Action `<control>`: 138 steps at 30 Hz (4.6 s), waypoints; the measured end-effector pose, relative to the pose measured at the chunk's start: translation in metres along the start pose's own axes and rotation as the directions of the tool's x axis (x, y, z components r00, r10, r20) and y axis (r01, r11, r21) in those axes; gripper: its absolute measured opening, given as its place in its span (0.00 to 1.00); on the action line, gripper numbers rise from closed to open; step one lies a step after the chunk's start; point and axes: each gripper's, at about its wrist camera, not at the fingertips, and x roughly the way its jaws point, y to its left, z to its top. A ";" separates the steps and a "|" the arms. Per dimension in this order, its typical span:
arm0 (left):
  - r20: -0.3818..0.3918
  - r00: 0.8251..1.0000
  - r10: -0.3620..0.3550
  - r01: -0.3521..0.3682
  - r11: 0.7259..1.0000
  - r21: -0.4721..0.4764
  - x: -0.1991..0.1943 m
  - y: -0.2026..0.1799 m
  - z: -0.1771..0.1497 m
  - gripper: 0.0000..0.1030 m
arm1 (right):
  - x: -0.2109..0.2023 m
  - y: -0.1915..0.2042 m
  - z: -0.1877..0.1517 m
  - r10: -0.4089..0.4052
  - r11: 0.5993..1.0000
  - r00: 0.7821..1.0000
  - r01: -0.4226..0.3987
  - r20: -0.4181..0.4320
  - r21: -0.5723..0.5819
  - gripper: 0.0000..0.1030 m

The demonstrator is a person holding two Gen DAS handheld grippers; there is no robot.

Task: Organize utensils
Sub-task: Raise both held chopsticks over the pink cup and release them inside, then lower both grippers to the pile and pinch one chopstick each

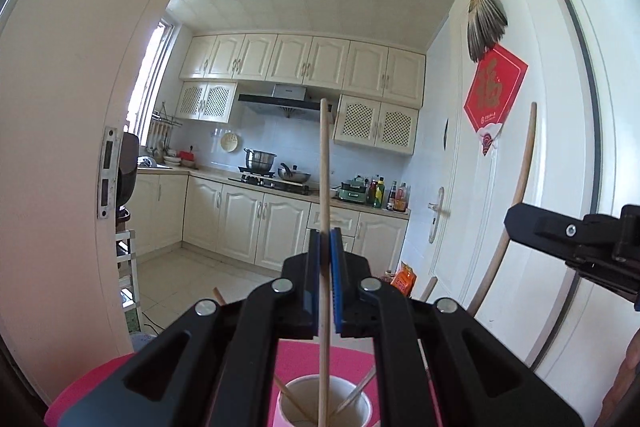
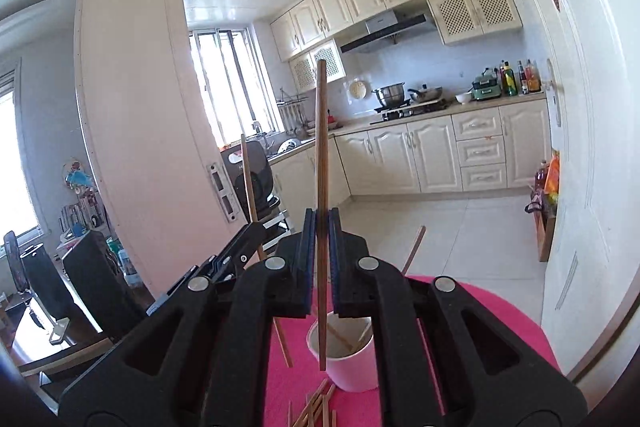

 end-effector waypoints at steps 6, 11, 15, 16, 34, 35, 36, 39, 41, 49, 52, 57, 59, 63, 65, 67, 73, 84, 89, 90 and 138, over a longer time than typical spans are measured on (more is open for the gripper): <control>0.006 1.000 0.008 -0.008 1.000 -0.012 0.029 -0.004 -0.007 0.05 | 0.018 -0.010 -0.003 -0.012 1.000 1.000 0.012 0.009 -0.009 0.06; -0.003 1.000 0.013 -0.013 1.000 -0.004 0.034 0.006 -0.024 0.05 | 0.033 -0.016 -0.014 -0.014 1.000 0.999 0.013 -0.032 -0.002 0.06; -0.025 1.000 0.017 -0.017 1.000 -0.002 0.038 0.012 -0.032 0.05 | 0.039 -0.018 -0.020 -0.011 1.000 0.998 0.012 -0.057 0.005 0.06; -0.035 0.999 0.012 -0.013 1.000 -0.003 0.039 0.013 -0.034 0.05 | 0.039 -0.017 -0.021 -0.014 1.000 0.998 0.014 -0.060 0.004 0.06; -0.105 0.994 0.031 -0.026 0.998 0.053 0.014 0.019 -0.029 0.36 | 0.039 -0.011 -0.025 -0.047 0.999 0.994 0.049 -0.099 0.018 0.06; -0.104 0.994 0.034 -0.028 0.998 0.057 0.011 0.019 -0.028 0.36 | 0.039 -0.010 -0.025 -0.049 0.999 0.994 0.051 -0.100 0.017 0.07; -0.104 0.994 0.037 -0.031 0.998 0.059 0.009 0.019 -0.027 0.37 | 0.040 -0.009 -0.025 -0.049 0.999 0.993 0.052 -0.103 0.018 0.07; -0.106 0.994 0.039 -0.032 0.998 0.063 0.002 0.020 -0.023 0.39 | 0.041 -0.006 -0.025 -0.051 0.998 0.992 0.053 -0.114 0.019 0.07; -0.107 0.993 0.040 -0.033 0.997 0.068 -0.004 0.019 -0.020 0.42 | 0.041 -0.004 -0.025 -0.048 0.998 0.992 0.051 -0.120 0.025 0.07; -0.087 0.995 0.039 -0.030 0.994 0.105 -0.033 0.014 -0.007 0.51 | 0.027 0.002 -0.020 -0.086 0.996 0.991 0.089 -0.107 0.024 0.45; -0.074 0.996 0.042 -0.033 0.992 0.121 -0.046 0.011 0.000 0.55 | 0.014 0.007 -0.016 -0.098 0.995 0.992 0.099 -0.081 0.013 0.53; -0.056 0.997 0.045 -0.037 0.991 0.130 -0.069 0.007 0.011 0.57 | -0.008 0.010 -0.011 -0.118 0.993 0.991 0.119 -0.065 0.019 0.53; -0.053 0.997 0.049 -0.041 0.990 0.136 -0.078 0.005 0.015 0.58 | -0.017 0.011 -0.010 -0.128 0.991 0.990 0.129 -0.060 0.017 0.53; -0.060 0.997 0.058 -0.048 0.988 0.150 -0.094 0.001 0.020 0.60 | -0.033 0.017 -0.009 -0.139 0.990 0.989 0.140 -0.057 0.005 0.53; -0.084 0.994 0.069 -0.055 0.986 0.159 -0.100 0.000 0.020 0.60 | -0.041 0.017 -0.011 -0.144 0.990 0.988 0.144 -0.063 0.000 0.53; -0.135 0.988 0.078 -0.055 0.984 0.167 -0.103 0.000 0.018 0.60 | -0.047 0.017 -0.014 -0.152 0.988 0.985 0.152 -0.079 -0.006 0.53; -0.361 0.928 0.095 -0.042 0.988 0.151 -0.097 0.010 -0.005 0.60 | -0.057 0.017 -0.032 -0.174 0.985 0.973 0.173 -0.154 -0.022 0.53; -0.806 0.581 0.112 -0.040 0.993 0.109 -0.068 0.046 -0.102 0.60 | -0.033 0.008 -0.094 -0.211 0.977 0.871 0.179 -0.443 -0.114 0.53; -0.871 0.486 0.068 -0.032 0.998 0.060 -0.063 0.047 -0.133 0.42 | -0.017 0.002 -0.123 -0.220 0.975 0.801 0.175 -0.556 -0.134 0.53; -0.883 0.465 0.059 -0.027 0.998 0.053 -0.061 0.046 -0.138 0.36 | -0.015 0.001 -0.128 -0.214 0.977 0.791 0.170 -0.574 -0.131 0.52; -0.891 0.453 -0.025 -0.033 0.998 -0.044 -0.049 0.051 -0.140 0.06 | 0.055 0.028 -0.204 -0.191 0.976 0.499 0.003 -0.846 -0.218 0.17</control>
